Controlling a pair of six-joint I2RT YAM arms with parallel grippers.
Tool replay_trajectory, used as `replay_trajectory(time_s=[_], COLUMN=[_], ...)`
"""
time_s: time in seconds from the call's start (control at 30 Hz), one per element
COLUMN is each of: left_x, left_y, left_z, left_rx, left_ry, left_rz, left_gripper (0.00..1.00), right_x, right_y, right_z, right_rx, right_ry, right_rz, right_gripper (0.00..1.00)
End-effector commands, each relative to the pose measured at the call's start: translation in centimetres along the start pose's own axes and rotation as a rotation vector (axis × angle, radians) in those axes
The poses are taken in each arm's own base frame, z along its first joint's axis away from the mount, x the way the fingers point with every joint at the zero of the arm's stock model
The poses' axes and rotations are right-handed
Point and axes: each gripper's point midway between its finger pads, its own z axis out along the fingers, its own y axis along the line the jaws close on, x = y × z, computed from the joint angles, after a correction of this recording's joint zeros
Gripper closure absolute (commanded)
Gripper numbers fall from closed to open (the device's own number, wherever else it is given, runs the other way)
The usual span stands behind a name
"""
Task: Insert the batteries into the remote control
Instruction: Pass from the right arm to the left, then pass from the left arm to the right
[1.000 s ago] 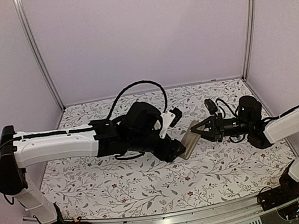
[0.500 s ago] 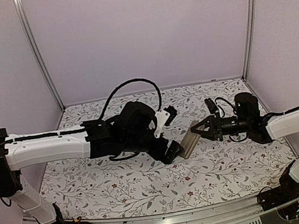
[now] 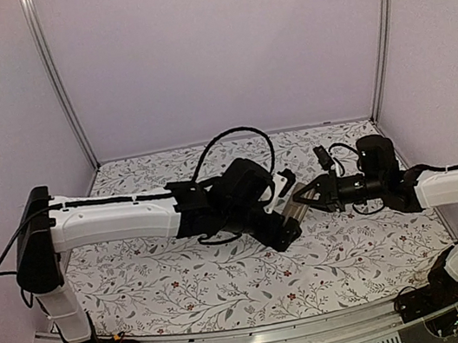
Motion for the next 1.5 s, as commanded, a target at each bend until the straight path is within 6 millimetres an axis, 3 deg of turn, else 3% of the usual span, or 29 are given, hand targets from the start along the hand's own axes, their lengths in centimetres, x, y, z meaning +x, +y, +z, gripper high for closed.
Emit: replay_trajectory(time_s=[0.0,0.07,0.17,0.33,0.57,0.63,0.7,0.83,0.9,1.03,1.2,1.33,1.47], left_x=[-1.1,-1.0,-0.6,-1.7,-3.2,-3.9,-4.3,-5.6,-6.3,-7.2,-8.0,-8.2,-8.0], left_y=[-1.0,-0.9,-0.5,0.0,0.2,0.2,-0.5,-2.6,-3.6,-5.1,-6.2,-7.8,-8.6], left_z=[0.6,1.3,2.2,1.7,-0.9,-1.9,-2.9,-5.6,-7.4,-10.6,-13.3,-14.0,-14.0], left_rx=[0.032,0.035,0.032,0.043,0.135,0.162,0.217,0.369,0.442,0.536,0.608,0.717,0.737], left_ry=[-0.007,0.014,0.044,0.01,-0.104,-0.145,-0.18,-0.278,-0.33,-0.395,-0.463,-0.479,-0.487], left_rz=[-0.031,-0.046,-0.069,-0.092,-0.122,-0.115,-0.094,-0.056,-0.026,0.037,0.082,0.08,0.08], left_gripper=[0.06,0.1,0.25,0.45,0.63,0.68,0.69,0.7,0.7,0.7,0.68,0.68,0.68], right_x=[-1.5,-1.6,-1.8,-2.0,-2.2,-2.2,-2.4,-2.9,-3.1,-3.2,-2.6,-1.1,-0.3], right_y=[2.4,2.8,3.1,3.6,4.5,5.2,6.0,8.1,9.5,14.1,17.9,20.2,21.2], right_z=[-0.4,-0.4,-0.4,-0.4,-0.5,-0.6,-1.0,-2.5,-3.6,-6.8,-9.3,-8.7,-7.7], right_rx=[-0.024,-0.025,-0.019,-0.012,-0.027,-0.051,-0.068,-0.116,-0.14,-0.239,-0.359,-0.456,-0.486], right_ry=[-0.033,-0.031,-0.024,-0.015,0.007,0.016,0.015,-0.004,-0.022,-0.101,-0.153,-0.059,-0.017], right_rz=[-0.061,-0.069,-0.083,-0.105,-0.134,-0.146,-0.171,-0.254,-0.328,-0.531,-0.626,-0.647,-0.637], right_gripper=[0.98,0.97,0.97,0.9,0.56,0.4,0.27,0.13,0.02,0.01,0.01,0.01,0.01])
